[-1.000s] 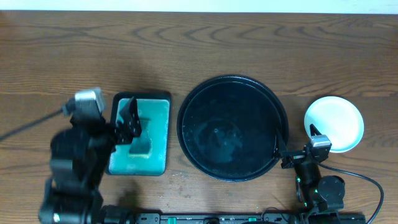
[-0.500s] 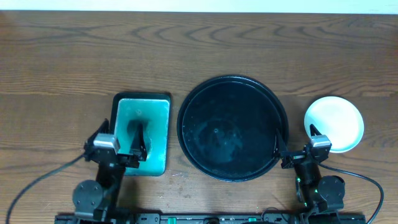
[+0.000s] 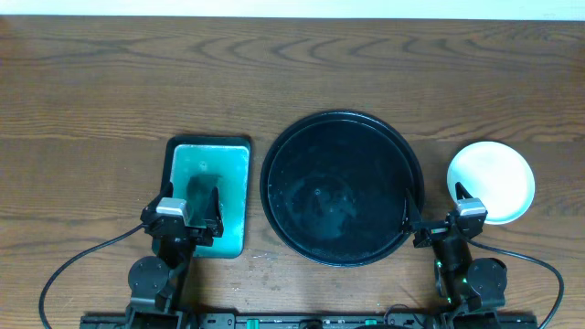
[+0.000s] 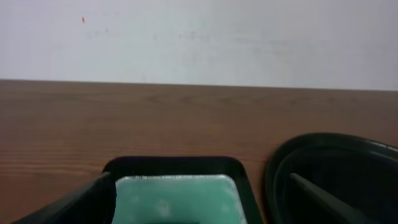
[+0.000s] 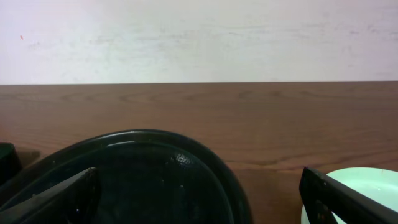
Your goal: Clean dirty plates on tray and stack at the side
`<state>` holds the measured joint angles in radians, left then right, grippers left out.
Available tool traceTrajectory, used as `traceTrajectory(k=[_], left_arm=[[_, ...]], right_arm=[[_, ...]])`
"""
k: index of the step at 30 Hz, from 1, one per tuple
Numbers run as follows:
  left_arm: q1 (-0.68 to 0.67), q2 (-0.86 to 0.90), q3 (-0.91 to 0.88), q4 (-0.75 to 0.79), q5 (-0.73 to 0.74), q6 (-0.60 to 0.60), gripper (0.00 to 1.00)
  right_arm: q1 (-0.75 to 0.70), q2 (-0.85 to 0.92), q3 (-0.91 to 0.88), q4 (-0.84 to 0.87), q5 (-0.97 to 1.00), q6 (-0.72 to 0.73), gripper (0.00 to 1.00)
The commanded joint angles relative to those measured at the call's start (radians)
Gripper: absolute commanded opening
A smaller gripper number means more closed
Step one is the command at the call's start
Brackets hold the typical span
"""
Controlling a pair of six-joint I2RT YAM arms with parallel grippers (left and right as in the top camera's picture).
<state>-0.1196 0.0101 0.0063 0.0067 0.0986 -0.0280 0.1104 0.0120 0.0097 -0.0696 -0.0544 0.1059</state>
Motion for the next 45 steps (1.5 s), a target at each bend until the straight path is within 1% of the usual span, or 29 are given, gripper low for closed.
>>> traceTrajectory(k=[1, 2, 45], left_arm=[[0.001, -0.009, -0.002, -0.055, -0.005, 0.002, 0.86], [0.001, -0.009, -0.002, -0.075, -0.005, 0.002, 0.86], [0.001, -0.004, -0.002, -0.070, -0.005, 0.002, 0.86]], right_arm=[[-0.005, -0.007, -0.005, 0.000, 0.005, 0.009, 0.99], [-0.005, -0.007, -0.005, 0.000, 0.005, 0.009, 0.99], [-0.005, -0.007, -0.005, 0.000, 0.005, 0.009, 0.99]])
